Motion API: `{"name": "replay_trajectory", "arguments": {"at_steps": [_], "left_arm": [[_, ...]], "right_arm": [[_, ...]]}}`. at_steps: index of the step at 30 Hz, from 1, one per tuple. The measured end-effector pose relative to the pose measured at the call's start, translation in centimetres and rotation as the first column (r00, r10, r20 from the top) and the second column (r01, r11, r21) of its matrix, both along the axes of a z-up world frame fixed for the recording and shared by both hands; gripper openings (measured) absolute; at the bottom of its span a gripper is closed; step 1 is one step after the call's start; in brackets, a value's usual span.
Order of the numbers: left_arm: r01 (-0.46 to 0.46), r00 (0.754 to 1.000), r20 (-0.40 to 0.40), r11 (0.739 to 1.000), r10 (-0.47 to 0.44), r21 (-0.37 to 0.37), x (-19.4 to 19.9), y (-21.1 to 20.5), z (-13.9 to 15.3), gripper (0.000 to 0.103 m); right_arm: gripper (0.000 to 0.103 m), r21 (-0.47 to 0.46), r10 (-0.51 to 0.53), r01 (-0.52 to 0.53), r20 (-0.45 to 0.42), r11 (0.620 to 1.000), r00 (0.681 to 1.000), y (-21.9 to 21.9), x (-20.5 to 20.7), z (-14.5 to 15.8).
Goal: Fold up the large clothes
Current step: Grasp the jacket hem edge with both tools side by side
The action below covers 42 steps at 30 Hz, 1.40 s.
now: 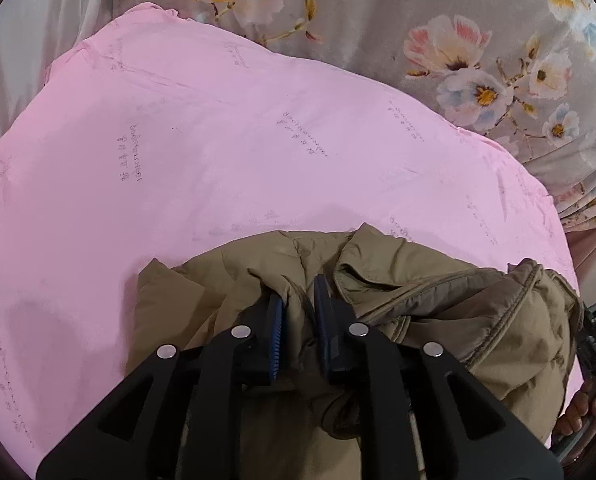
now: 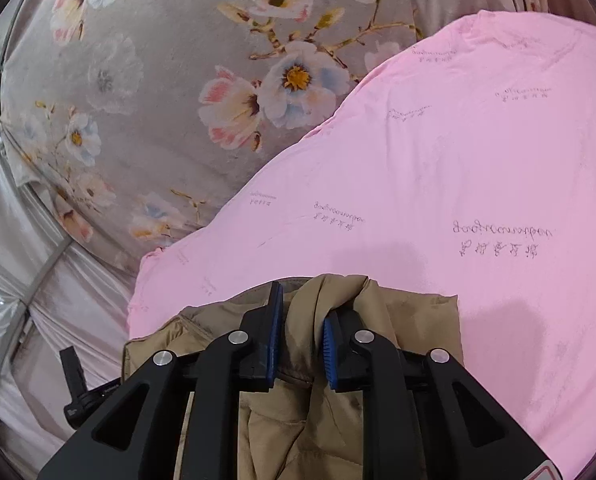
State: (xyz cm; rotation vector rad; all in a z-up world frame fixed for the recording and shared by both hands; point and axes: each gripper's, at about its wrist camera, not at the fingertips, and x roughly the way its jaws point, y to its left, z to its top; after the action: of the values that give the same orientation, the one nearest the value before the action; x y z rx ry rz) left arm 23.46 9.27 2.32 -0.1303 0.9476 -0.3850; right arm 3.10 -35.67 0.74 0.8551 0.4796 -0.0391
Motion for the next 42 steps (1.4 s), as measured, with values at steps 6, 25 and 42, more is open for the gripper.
{"name": "replay_trajectory", "arguments": {"at_steps": [6,25,42], "left_arm": [[-0.020,0.985,0.170,1.000,0.024,-0.023,-2.9,3.0,5.3,0.059],[-0.002,0.994,0.103,0.945,-0.033,0.327,0.9,-8.9,-0.1,0.030],[-0.089,0.991,0.118,0.954,0.057,0.287,3.7,-8.4,-5.5,0.031]], "right_arm": [[0.063,0.053,-0.034,0.026,0.159,0.998,0.987,-0.7,-5.1,4.5],[0.009,-0.561,-0.062,-0.154,-0.348,0.813,0.936,9.1,8.4,0.6],[0.004,-0.401,-0.067,-0.089,-0.358,0.912,0.931,5.3,9.4,-4.7]]}}
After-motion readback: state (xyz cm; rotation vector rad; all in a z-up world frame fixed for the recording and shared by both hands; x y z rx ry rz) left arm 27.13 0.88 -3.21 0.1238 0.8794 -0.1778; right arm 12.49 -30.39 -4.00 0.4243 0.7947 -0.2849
